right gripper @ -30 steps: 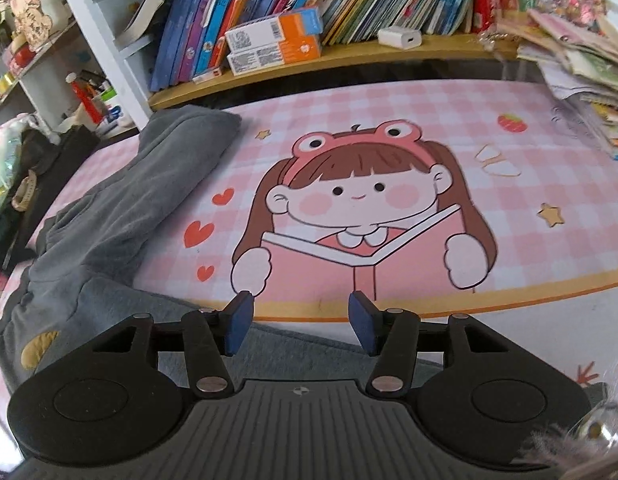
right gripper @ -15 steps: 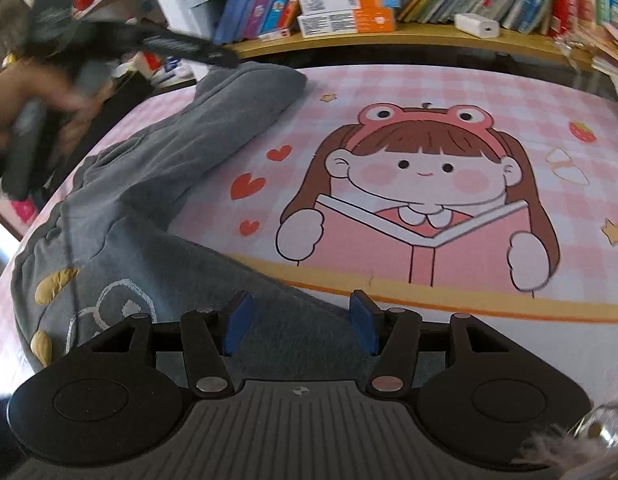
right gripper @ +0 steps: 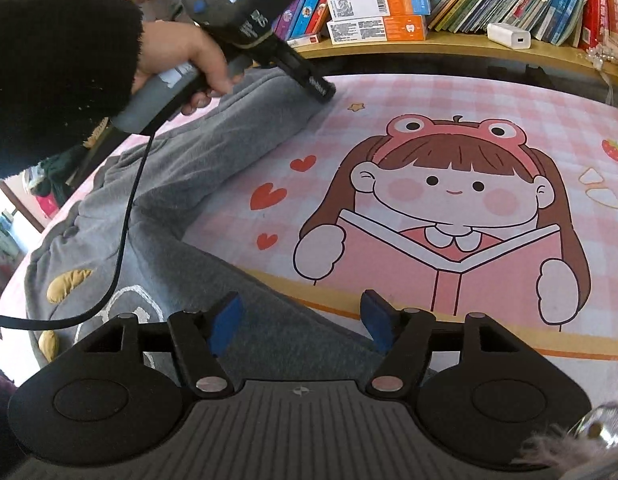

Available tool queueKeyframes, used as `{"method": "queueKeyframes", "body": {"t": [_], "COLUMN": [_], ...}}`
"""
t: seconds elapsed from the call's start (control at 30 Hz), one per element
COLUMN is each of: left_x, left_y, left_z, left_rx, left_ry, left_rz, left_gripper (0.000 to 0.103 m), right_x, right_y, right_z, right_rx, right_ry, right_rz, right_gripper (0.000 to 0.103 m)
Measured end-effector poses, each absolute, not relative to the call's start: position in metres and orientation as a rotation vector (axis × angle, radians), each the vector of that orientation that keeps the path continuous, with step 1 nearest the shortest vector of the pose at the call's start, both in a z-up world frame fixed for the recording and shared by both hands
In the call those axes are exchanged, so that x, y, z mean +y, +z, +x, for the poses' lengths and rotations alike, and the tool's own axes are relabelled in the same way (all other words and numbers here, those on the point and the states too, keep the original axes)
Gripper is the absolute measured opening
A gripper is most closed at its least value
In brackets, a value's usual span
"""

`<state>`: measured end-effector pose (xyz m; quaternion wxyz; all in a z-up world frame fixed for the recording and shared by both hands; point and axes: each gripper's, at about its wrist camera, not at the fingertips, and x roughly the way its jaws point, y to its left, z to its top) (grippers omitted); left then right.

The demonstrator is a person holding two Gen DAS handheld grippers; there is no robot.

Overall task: Fold clothes
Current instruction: 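Lift the hem with the left gripper and fold it toward the collar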

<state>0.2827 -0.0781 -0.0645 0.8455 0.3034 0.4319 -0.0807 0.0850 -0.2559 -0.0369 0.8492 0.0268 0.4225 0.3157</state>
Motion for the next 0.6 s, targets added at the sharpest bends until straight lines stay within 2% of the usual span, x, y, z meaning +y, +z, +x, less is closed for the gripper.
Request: {"method": "queueKeyframes", "body": {"t": [0.07, 0.17, 0.37, 0.47, 0.53, 0.6], "left_x": [-0.072, -0.059, -0.017, 0.013, 0.035, 0.05], "left_y": [-0.058, -0.024, 0.065, 0.089, 0.086, 0.068], "left_z": [0.277, 0.249, 0.146, 0.116, 0.116, 0.135], "left_rx": [0.903, 0.797, 0.479, 0.417, 0.438, 0.558], "left_ry": [-0.179, -0.227, -0.484, -0.508, -0.396, -0.22], "left_rz": [0.59, 0.459, 0.201, 0.081, 0.026, 0.002], "left_gripper": [0.01, 0.008, 0.008, 0.009, 0.012, 0.025], "right_x": [-0.256, -0.257, -0.259, -0.262, -0.264, -0.265], "right_y": [-0.037, -0.037, -0.038, -0.039, -0.039, -0.039], "right_z": [0.085, 0.085, 0.086, 0.087, 0.089, 0.09], "right_rx": [0.89, 0.889, 0.89, 0.896, 0.902, 0.908], "right_ry": [0.666, 0.666, 0.66, 0.654, 0.649, 0.647], "right_rz": [0.06, 0.072, 0.097, 0.13, 0.159, 0.173], "right_gripper": [0.065, 0.065, 0.065, 0.065, 0.065, 0.064]}}
